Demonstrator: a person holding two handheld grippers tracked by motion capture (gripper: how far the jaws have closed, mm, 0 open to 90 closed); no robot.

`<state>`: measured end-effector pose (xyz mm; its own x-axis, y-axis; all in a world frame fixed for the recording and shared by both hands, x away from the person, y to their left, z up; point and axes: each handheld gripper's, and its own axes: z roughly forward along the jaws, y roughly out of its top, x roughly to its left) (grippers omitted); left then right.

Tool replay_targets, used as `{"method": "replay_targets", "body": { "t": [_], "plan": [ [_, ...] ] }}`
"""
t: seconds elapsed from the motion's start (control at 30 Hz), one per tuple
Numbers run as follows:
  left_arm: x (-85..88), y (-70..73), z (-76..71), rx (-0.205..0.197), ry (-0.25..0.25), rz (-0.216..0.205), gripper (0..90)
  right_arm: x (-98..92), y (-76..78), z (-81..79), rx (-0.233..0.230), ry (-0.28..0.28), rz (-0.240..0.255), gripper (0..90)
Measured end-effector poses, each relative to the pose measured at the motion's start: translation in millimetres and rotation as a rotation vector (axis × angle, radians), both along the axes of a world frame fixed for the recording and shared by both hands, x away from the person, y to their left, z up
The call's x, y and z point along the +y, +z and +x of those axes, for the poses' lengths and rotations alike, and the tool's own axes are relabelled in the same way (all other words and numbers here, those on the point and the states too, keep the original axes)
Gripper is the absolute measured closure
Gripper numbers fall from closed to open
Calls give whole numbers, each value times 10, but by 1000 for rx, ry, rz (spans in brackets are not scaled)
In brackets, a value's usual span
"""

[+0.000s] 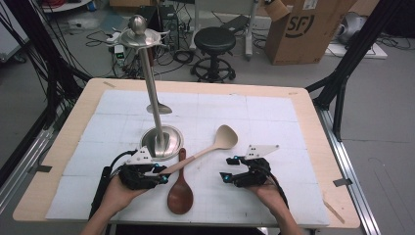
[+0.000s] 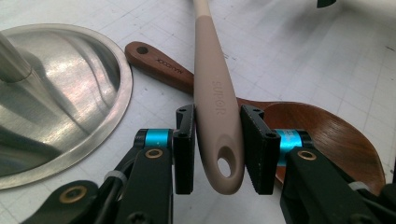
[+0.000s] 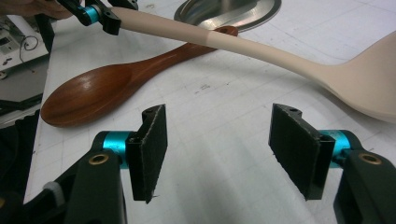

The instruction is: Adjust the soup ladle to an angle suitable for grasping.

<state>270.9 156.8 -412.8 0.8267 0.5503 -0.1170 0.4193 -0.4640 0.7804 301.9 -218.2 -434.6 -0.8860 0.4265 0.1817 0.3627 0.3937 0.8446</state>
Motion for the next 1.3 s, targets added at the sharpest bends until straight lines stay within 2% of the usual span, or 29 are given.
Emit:
{"method": "replay_targets", "body": {
  "t": [0.33, 0.5, 1.0, 1.3],
  "plan": [
    [35, 36, -68, -2, -27, 2, 677, 23, 22, -10, -13, -1, -1, 367],
    [47, 55, -94, -6, -39, -2, 676, 91, 76, -7, -24, 15, 5, 367],
    [69, 125, -168, -21, -79, -24, 676, 377, 173, 54, -49, 83, -52, 367],
    [54, 160, -198, -32, -96, -40, 676, 532, 204, 97, -38, 109, -77, 367]
  ]
}}
